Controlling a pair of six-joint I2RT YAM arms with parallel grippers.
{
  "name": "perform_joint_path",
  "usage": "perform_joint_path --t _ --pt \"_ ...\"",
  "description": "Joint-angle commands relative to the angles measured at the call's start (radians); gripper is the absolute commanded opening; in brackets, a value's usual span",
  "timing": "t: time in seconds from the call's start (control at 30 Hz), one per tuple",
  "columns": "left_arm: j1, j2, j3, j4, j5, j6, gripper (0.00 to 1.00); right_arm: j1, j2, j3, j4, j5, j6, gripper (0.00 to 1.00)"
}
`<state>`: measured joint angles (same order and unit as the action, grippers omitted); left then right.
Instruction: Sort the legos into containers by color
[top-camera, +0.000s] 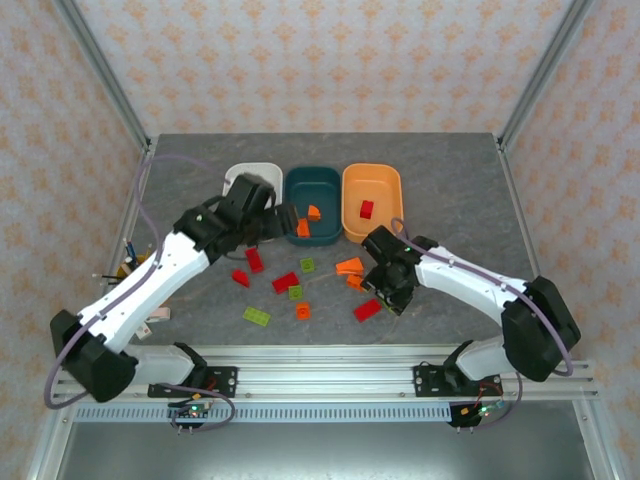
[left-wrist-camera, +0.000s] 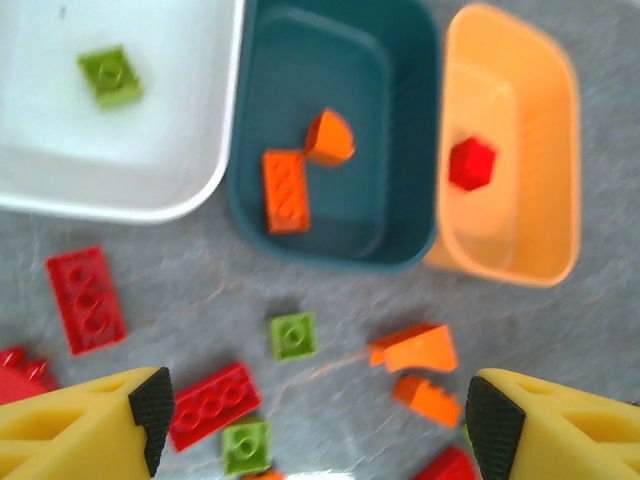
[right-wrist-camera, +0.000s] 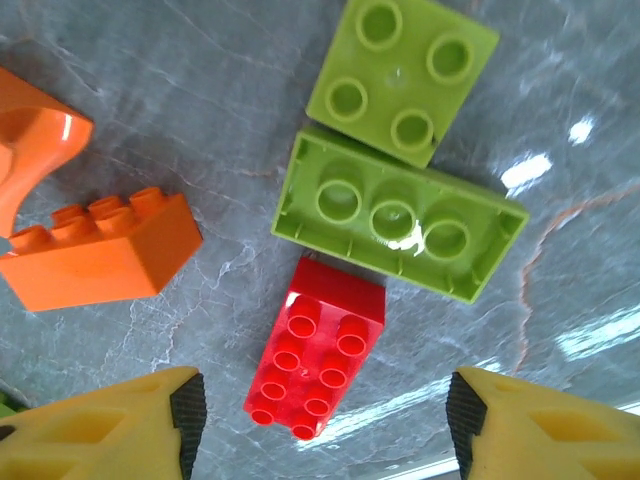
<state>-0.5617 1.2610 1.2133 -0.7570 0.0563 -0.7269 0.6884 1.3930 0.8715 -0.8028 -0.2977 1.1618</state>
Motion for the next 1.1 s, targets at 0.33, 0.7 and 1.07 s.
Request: perform_joint_path --t 0.33,0.7,1.07 --pt "-0.007 -0.302 -0.297 0.028 0.107 0.006 0.81 0.061 0.101 -0.075 0.147 -0.071 0.249 0.6" --pt "-0.008 -0.342 -0.317 0.033 0.115 -0.008 0.8 0.06 0.181 -0.077 0.205 -0.039 0.259 0.41" --pt "-0.031 -0.328 -0.267 0.067 0.131 -0.024 0.8 0.016 0.046 0.199 -0.087 0.232 0.005 0.22"
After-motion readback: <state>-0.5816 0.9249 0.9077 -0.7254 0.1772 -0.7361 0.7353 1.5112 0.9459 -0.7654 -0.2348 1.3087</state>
